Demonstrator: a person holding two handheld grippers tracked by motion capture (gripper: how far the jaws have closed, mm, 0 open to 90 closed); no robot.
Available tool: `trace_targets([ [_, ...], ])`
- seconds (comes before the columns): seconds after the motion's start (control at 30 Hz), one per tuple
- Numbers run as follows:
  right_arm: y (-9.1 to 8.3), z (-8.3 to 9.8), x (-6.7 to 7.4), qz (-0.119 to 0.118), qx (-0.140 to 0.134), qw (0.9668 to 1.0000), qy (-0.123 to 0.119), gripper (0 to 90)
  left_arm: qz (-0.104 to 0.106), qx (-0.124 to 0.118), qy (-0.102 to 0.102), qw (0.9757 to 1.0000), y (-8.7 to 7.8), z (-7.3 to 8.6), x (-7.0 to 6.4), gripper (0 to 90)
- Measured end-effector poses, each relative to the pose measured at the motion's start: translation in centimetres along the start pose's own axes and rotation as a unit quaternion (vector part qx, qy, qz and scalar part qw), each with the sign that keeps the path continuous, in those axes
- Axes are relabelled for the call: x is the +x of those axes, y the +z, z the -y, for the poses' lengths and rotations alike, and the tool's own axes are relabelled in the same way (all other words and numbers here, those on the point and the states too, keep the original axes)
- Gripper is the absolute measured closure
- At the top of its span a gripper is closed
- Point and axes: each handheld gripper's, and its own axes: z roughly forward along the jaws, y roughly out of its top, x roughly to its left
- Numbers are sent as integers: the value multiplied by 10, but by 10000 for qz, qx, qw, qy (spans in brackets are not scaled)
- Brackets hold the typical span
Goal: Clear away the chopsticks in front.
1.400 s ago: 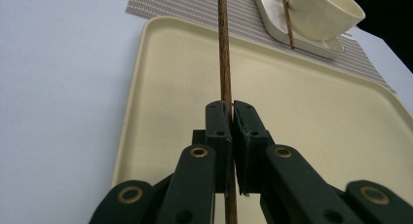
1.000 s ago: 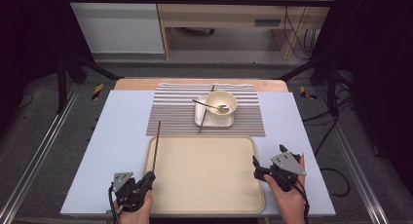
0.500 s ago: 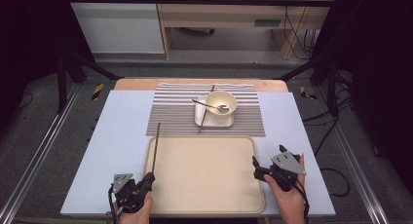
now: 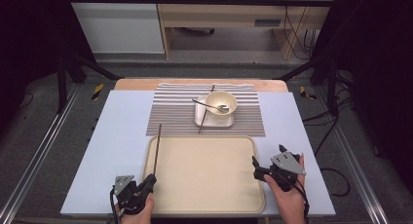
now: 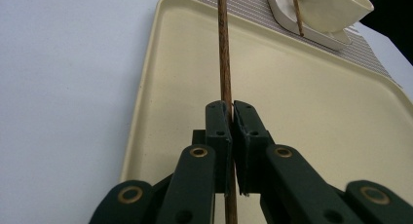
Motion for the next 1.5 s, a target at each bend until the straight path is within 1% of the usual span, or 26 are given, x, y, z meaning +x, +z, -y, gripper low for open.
trace_targets([
  [0.13,0,0,0,-5,5,10000,2,45,35,-28,-51,10000,-1,0,1,857],
  [0.33,1,0,1,-8,20,10000,-26,45,26,-34,-73,10000,-2,0,2,857],
  [0.5,1,0,2,-43,34,10000,-45,45,39,11,-135,9999,-1,3,4,857],
  [0.63,2,0,3,-54,48,10000,-56,45,38,40,-127,9999,1,5,4,857],
  [0.77,2,0,3,-53,49,10000,-59,45,5,42,-116,9999,0,5,5,857],
  [0.93,2,0,3,-78,78,9999,-72,47,-18,56,-166,9998,1,7,7,857],
  [1.2,2,0,3,-90,66,9999,-87,46,-60,108,-152,9998,1,11,9,857],
  [1.4,2,0,4,-104,69,9999,-74,46,-136,158,-81,9998,-1,14,10,857],
  [1.5,2,0,4,-111,75,9999,-74,47,-157,163,-96,9997,-3,16,11,857],
])
